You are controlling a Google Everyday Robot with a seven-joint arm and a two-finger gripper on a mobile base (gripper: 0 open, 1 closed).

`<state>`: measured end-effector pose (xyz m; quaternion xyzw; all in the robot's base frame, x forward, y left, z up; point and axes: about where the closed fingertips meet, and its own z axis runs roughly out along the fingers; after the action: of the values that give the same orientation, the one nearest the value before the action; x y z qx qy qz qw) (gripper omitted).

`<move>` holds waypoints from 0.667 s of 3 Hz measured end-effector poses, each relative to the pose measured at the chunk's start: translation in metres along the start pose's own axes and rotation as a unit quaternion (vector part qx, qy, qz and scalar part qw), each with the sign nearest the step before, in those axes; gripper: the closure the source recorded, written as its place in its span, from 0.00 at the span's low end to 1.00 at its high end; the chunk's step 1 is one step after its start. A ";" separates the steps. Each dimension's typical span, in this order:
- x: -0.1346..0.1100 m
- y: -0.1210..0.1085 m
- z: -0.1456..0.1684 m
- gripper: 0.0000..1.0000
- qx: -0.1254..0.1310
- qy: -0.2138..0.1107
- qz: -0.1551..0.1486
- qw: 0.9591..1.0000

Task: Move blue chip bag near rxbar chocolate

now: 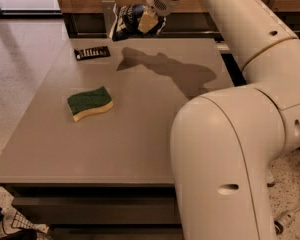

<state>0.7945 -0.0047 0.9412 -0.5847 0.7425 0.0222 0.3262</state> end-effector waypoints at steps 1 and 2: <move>0.000 0.001 0.004 0.62 -0.003 0.001 0.000 1.000; 0.000 0.003 0.008 0.39 -0.005 0.002 0.000 1.000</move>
Offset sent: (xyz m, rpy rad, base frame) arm 0.0006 0.0020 -0.0028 -0.0009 0.0038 0.0023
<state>0.7960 -0.0005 0.9341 -0.5867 0.7427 0.0250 0.3219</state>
